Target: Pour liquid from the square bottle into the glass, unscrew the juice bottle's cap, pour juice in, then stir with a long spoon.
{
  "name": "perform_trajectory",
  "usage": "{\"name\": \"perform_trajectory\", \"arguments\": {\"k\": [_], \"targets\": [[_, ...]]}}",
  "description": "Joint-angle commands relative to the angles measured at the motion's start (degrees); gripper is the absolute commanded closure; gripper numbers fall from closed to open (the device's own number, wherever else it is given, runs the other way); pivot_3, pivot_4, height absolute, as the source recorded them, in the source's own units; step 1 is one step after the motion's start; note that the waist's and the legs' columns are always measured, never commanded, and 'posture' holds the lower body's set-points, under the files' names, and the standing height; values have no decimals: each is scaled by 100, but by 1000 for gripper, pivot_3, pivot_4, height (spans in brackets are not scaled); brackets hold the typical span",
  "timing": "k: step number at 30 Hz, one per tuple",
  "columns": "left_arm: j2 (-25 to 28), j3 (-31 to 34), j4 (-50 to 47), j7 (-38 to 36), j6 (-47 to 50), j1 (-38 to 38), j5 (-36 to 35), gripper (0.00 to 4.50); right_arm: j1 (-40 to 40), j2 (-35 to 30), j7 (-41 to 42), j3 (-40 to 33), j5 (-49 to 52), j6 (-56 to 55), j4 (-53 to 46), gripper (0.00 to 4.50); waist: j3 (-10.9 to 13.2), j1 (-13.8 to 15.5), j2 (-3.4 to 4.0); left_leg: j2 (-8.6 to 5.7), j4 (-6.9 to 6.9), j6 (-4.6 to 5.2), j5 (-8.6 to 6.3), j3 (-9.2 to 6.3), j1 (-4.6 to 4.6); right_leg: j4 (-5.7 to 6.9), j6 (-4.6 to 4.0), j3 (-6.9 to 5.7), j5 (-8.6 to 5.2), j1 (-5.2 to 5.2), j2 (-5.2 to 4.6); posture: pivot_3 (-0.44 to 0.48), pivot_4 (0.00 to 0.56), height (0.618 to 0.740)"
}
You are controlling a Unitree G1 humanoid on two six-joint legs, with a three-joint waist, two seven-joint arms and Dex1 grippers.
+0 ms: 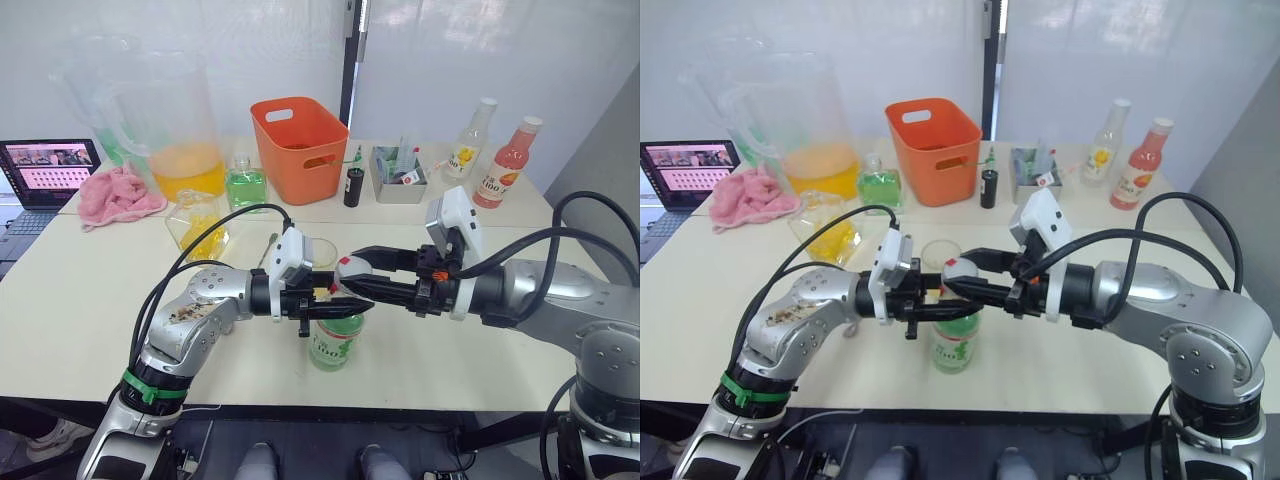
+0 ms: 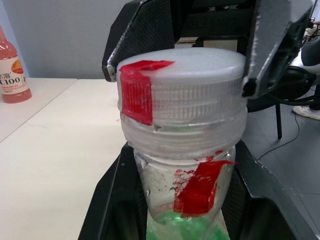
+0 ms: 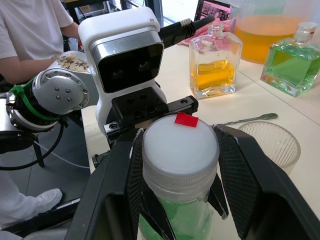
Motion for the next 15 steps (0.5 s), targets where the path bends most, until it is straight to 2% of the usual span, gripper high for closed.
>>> {"name": "perform_trajectory", "arguments": {"k": [1, 3, 9, 12, 15], "targets": [[13, -56, -44, 106, 4, 60, 144, 3189, 2, -161, 258, 129, 88, -135, 46, 2841, 0, 5, 0, 0, 0, 0, 0, 0, 0, 0, 0, 0, 0, 0, 0, 0, 150, 738], [17, -51, -69, 127, 6, 77, 146, 3189, -52, -284, 593, 276, 56, -255, 97, 2841, 0, 7, 0, 0, 0, 0, 0, 0, 0, -1, 0, 0, 0, 0, 0, 0, 150, 738], [66, -41, -186, 158, 62, 114, 182, 3190, -475, -1211, 3340, 1249, -1257, -1800, 1030, 2841, 0, 21, 0, 0, 0, -1, 0, 3, 0, -9, 1, 1, 0, 0, -1, 0, 150, 738], [166, 19, -355, 186, 119, 212, 178, 3190, -960, -1164, 4498, 1781, -1874, -2666, 1729, 2841, 0, 7, 0, 0, -3, -1, 0, 5, 1, -11, 1, 1, 0, -1, -1, 0, 150, 738], [232, 69, -485, 263, 173, 292, 160, 3190, -1458, -859, 5202, 2153, -2222, -3145, 2365, 2841, 0, -45, 0, 1, -5, -1, 0, 4, 1, -8, 1, 0, 0, -3, 0, 0, 150, 738]]}}
